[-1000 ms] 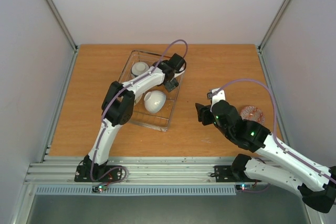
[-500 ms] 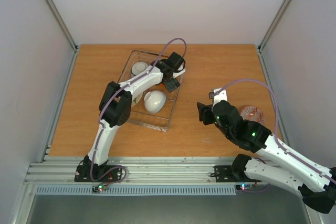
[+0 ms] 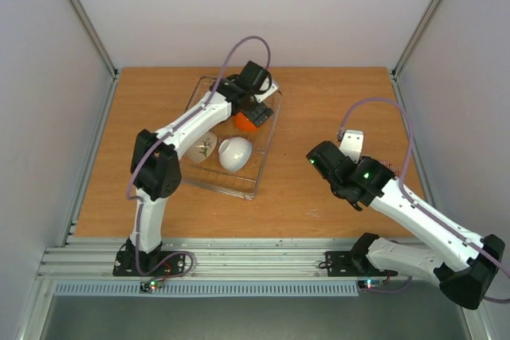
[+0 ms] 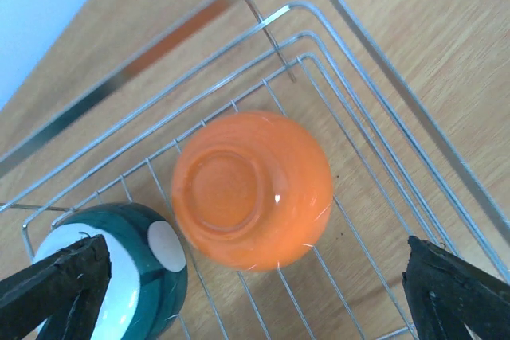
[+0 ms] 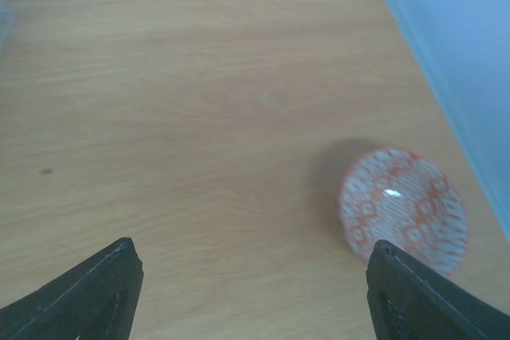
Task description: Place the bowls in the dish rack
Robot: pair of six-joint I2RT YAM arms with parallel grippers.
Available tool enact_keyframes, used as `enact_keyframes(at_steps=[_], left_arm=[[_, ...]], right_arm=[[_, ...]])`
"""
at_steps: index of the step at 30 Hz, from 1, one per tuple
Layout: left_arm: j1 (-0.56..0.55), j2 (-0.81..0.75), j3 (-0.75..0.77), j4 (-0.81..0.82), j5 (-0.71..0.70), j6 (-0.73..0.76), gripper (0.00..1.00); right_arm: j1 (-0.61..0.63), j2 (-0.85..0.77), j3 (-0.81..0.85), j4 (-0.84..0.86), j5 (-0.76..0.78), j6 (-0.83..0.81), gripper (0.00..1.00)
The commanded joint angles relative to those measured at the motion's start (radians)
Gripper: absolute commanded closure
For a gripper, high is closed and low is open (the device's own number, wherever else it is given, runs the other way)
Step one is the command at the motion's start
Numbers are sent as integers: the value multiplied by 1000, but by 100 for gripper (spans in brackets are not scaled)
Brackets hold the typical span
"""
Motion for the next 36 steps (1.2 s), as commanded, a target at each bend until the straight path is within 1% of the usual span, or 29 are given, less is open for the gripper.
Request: enact_keyframes(at_steps=[1, 4, 6, 8, 10, 14, 18, 24, 28, 32, 36], left_arm=[[26, -133, 3, -16, 135, -56, 1], [29, -222, -73, 2, 228, -83, 1], [29, -277, -124, 26, 276, -94, 1], [29, -319, -157, 39, 307, -107, 1], [29, -346, -177, 40, 339, -116, 1], [29, -381, -209, 40, 375, -129, 1], [30, -424, -256, 69, 393, -131, 1], [29, -450, -285, 83, 433, -141, 1], [29, -464, -299, 89, 437, -145, 1], [29, -489, -318, 102, 444, -146, 1], [29, -520, -329, 105, 457, -150, 1]], right_arm=[[-205, -9, -43, 7, -139, -39, 24], [-411, 18, -87, 110, -363, -140, 29], [-501, 57, -106, 154, -459, -175, 34], [-549, 99, -118, 189, -517, -194, 41], [-565, 146, -120, 215, -544, -202, 43], [-608, 230, -118, 239, -533, -204, 43], [-674, 241, -145, 255, -534, -196, 41], [-697, 251, -152, 243, -459, -158, 40], [-718, 294, -159, 252, -427, -133, 40], [-746, 354, -161, 254, -364, -102, 39], [-760, 386, -152, 260, -367, -106, 40]])
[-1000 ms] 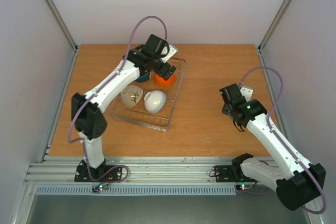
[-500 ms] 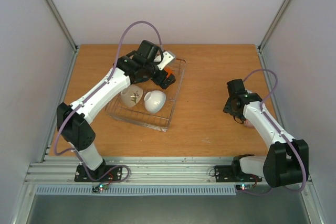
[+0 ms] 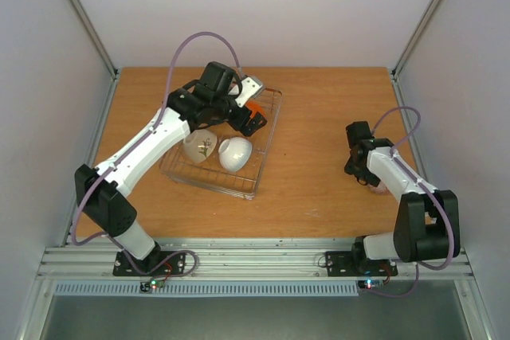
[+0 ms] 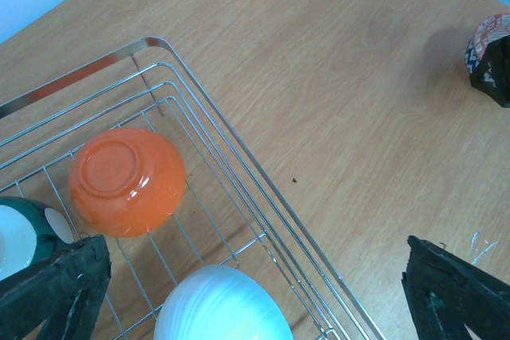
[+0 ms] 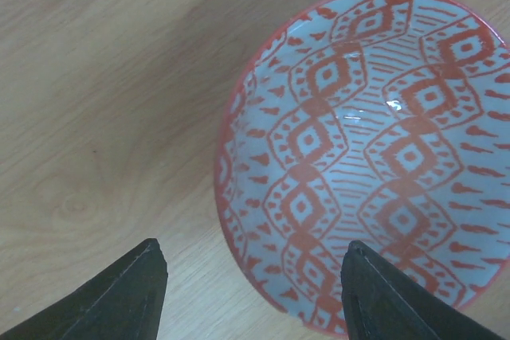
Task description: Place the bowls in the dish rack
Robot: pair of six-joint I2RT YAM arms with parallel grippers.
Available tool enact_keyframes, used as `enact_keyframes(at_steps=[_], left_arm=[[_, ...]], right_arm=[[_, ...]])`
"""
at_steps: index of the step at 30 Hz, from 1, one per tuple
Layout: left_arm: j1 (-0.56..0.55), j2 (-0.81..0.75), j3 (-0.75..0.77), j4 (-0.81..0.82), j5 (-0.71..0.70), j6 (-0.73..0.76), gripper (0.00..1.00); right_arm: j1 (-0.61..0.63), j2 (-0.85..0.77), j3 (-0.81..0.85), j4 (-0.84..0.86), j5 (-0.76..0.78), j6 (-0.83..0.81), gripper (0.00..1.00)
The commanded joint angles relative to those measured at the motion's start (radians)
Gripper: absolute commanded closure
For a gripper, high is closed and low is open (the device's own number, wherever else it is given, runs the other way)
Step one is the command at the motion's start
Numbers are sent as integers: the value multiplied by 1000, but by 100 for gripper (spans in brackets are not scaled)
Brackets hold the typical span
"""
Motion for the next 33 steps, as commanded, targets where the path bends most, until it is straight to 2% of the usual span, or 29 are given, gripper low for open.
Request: enact_keyframes(at_steps=[1, 4, 7, 9, 11, 18, 33], left_arm=[[-1, -60, -18, 56, 33, -12, 1], [-1, -81, -30, 60, 39, -13, 1], [-1, -105, -54, 74, 41, -16, 1], [-1, -117, -67, 84, 44, -18, 1], [-1, -127, -73, 86, 47, -18, 1], [-1, -152, -90, 94, 44, -20, 1], [0, -120, -97, 103, 38, -21, 1]], right_arm=[[-22, 26, 8, 8, 52, 28, 41], [-40, 35, 14, 5, 63, 28, 45], [-47, 44, 15, 14, 82, 29, 64], [-56, 60, 21, 16, 87, 28, 83], [-60, 71, 21, 23, 86, 28, 87], [-60, 51, 13, 46, 54, 9, 99], [-31, -197, -38, 87, -122, -66, 99]])
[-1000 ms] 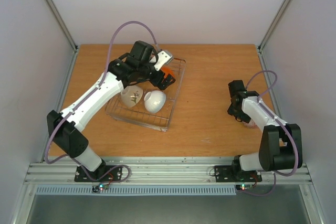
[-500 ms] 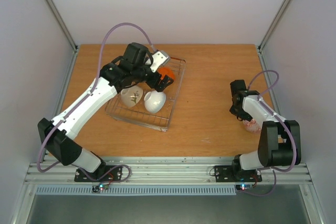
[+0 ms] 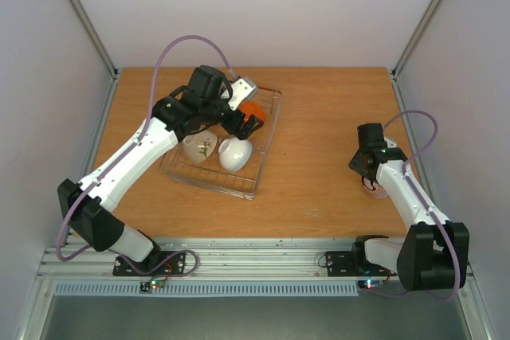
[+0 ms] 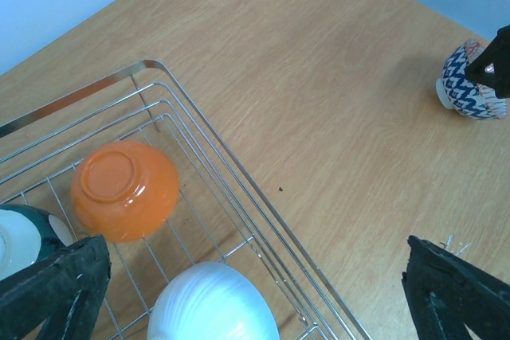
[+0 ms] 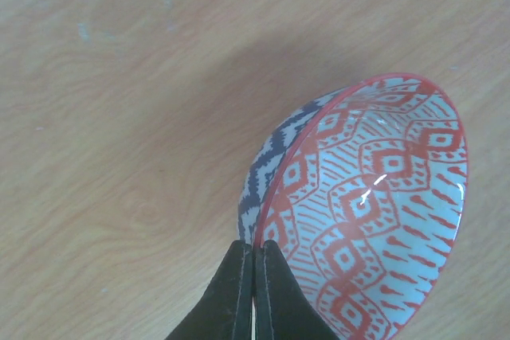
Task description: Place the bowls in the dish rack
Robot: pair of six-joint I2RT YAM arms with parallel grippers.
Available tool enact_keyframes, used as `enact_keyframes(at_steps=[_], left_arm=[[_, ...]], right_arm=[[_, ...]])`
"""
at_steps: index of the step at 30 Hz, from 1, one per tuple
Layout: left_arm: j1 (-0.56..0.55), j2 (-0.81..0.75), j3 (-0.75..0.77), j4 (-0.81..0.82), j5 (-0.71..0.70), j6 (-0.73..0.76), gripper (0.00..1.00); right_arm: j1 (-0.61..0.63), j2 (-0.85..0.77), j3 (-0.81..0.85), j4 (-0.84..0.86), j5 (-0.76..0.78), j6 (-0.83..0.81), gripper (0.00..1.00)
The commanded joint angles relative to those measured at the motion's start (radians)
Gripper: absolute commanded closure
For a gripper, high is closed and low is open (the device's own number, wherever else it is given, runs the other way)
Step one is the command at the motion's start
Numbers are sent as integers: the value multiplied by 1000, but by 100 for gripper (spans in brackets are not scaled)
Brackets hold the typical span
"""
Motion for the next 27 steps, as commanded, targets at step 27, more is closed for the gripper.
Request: enact_keyframes(at_steps=[27], left_arm=[[0, 58, -4, 48, 3, -13, 1]], right_arm=[[524, 201, 207, 68, -62, 6, 99]])
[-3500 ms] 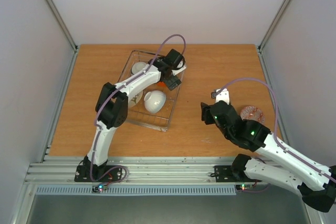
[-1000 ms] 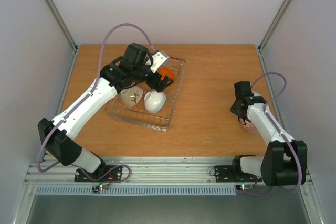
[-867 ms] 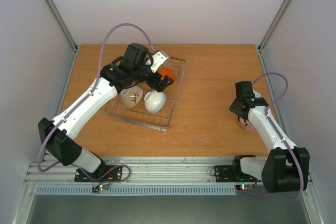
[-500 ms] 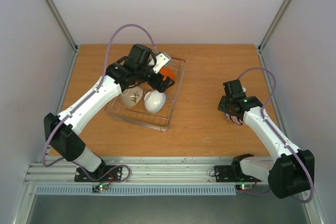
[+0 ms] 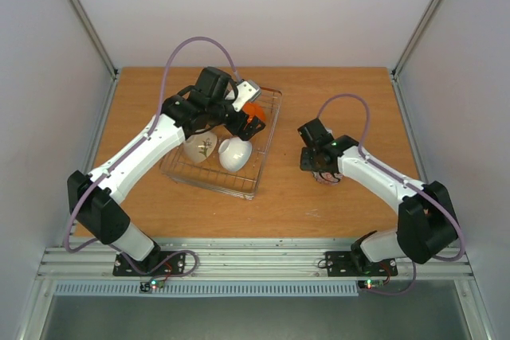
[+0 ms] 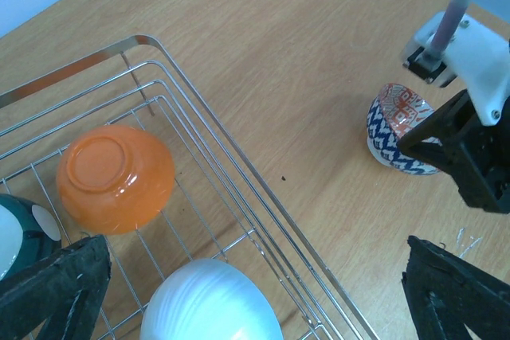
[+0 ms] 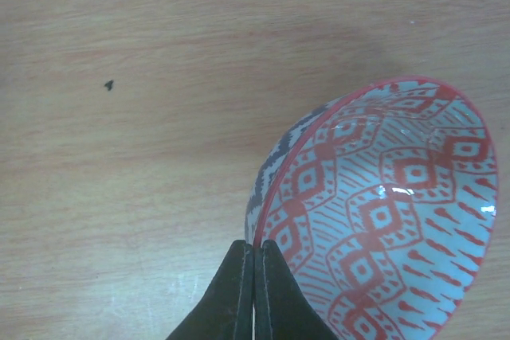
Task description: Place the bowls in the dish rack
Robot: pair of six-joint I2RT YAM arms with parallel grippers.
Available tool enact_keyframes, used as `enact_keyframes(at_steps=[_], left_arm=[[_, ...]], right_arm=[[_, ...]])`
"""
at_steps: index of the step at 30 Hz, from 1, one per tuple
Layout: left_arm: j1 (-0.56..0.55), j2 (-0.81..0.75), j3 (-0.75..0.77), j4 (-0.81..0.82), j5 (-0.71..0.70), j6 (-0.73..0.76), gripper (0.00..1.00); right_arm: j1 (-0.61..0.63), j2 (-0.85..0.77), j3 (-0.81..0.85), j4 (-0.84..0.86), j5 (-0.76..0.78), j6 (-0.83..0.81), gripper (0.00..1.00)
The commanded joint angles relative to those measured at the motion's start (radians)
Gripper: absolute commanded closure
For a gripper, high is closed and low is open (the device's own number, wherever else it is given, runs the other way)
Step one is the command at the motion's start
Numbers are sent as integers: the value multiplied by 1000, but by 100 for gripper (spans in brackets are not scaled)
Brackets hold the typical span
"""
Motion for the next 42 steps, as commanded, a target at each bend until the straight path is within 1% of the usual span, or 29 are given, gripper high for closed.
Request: enact_keyframes(at_steps=[1, 5, 11, 18, 19, 25, 28, 30, 32, 34, 38, 40, 42], left_arm=[[-1, 0, -7, 44, 5, -10, 1], [0, 5, -9, 48, 10, -11, 0], [-1, 3, -13, 50, 10, -11, 1], [-1, 7, -15, 51, 11, -12, 1], [-1, 8, -14, 51, 11, -13, 1], [-1, 9, -18, 51, 10, -11, 1], [-1, 13, -20, 52, 11, -11, 1], [-1, 18, -19, 52, 12, -11, 1], [-1, 17, -19, 52, 12, -11, 1], [-1, 18, -20, 52, 13, -11, 1], [-1, 16, -20, 52, 16, -13, 1], [-1, 18, -20, 52, 19, -13, 1], [-1, 19, -21, 52, 21, -14, 1]], right_arm=[[64, 29, 49, 44, 49, 32, 99], [99, 55, 59, 48, 62, 42, 99], [123, 50, 55, 48, 86, 52, 99], [146, 60, 59, 78, 30, 42, 99], [152, 63, 58, 87, 21, 40, 97], [160, 57, 56, 117, -28, 18, 72], [161, 41, 54, 118, -32, 10, 62], [160, 18, 47, 113, -18, 13, 60], [161, -19, 40, 91, 34, 22, 60], [161, -51, 44, 32, 122, 36, 59], [147, -74, 60, -144, 286, 86, 56], [115, -75, 37, -165, 287, 100, 56], [85, -79, -4, -131, 244, 96, 56]])
